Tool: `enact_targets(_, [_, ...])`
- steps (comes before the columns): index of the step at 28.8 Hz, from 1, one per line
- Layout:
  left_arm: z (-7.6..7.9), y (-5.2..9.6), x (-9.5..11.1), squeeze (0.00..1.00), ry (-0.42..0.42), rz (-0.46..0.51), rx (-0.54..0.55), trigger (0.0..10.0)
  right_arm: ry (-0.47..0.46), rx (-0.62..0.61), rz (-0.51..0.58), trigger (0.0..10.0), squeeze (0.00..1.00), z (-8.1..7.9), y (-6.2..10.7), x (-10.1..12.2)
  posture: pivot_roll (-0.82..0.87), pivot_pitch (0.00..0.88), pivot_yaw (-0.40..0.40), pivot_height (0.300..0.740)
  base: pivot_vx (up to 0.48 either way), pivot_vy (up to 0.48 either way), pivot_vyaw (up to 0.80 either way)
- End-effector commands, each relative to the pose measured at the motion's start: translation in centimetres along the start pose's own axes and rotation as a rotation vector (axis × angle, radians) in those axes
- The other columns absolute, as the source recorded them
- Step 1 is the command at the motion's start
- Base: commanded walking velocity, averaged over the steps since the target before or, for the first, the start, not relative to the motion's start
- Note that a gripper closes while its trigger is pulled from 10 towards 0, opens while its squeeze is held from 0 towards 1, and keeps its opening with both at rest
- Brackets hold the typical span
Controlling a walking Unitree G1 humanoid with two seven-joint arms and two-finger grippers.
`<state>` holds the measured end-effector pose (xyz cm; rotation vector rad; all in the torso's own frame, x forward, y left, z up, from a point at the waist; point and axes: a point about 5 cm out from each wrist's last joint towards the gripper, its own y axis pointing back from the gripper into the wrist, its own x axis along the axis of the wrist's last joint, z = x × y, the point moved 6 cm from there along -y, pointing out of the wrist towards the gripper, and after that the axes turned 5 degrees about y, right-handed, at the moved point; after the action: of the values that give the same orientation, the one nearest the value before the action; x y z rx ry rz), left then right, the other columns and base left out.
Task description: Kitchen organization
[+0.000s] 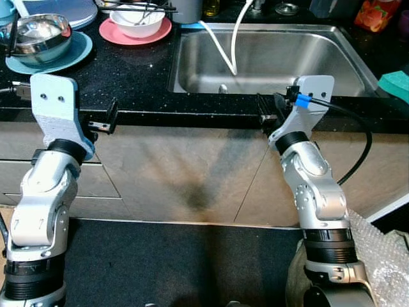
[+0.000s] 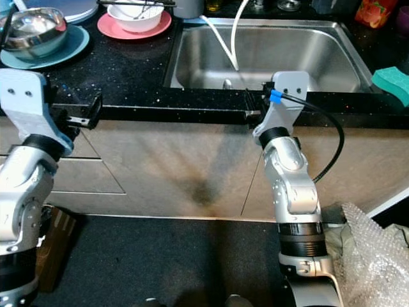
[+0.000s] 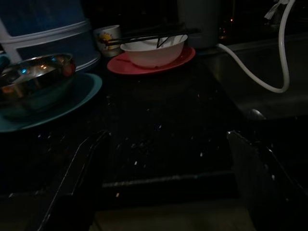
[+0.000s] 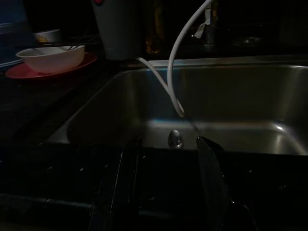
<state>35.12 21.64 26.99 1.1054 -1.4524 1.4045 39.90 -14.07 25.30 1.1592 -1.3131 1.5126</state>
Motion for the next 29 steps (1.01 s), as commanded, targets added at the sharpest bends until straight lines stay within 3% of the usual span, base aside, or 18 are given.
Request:
enact_targets(1, [-0.16, 0.34, 0.01, 0.0, 0.006, 0.006, 0.0, 10.0, -0.004, -0.004, -0.013, 10.0, 0.0, 0.15, -0.01, -0.44, 0.05, 0.108, -0.021, 0.74, 0.307, 0.0, 0.0])
enact_targets(29, [-0.12, 0.35, 0.12, 0.0, 0.012, 0.013, -0.009, 10.0, -0.008, -0.01, -0.01, 10.0, 0.0, 0.21, 0.03, -0.39, 0.06, 0.109, -0.014, 0.74, 0.292, 0.0, 0.0])
